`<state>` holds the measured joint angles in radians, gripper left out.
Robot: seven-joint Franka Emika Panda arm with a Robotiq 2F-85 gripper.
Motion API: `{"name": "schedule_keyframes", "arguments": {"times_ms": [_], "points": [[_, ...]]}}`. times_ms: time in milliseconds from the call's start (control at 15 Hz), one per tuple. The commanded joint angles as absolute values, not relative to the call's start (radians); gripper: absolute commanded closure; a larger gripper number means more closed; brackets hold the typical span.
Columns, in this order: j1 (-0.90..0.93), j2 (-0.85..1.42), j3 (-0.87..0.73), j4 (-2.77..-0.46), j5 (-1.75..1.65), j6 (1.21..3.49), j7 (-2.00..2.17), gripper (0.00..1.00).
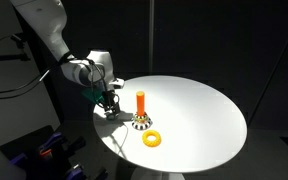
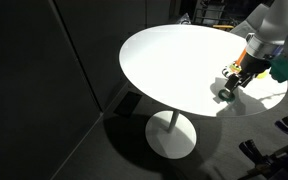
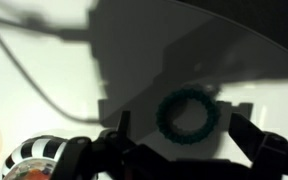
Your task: Place the dark green ring on the stack
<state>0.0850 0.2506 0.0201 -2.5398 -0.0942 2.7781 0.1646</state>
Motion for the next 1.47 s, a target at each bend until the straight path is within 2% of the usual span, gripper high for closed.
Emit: {"name": "schedule_keyframes", "arguments": {"times_ms": [0, 1400], "points": [[0.103, 0.294, 0.009, -2.509, -0.092, 2.804, 0.182, 0.0], [0.175, 0.37, -0.041, -2.446, -0.113, 2.829, 0.181, 0.0]]}}
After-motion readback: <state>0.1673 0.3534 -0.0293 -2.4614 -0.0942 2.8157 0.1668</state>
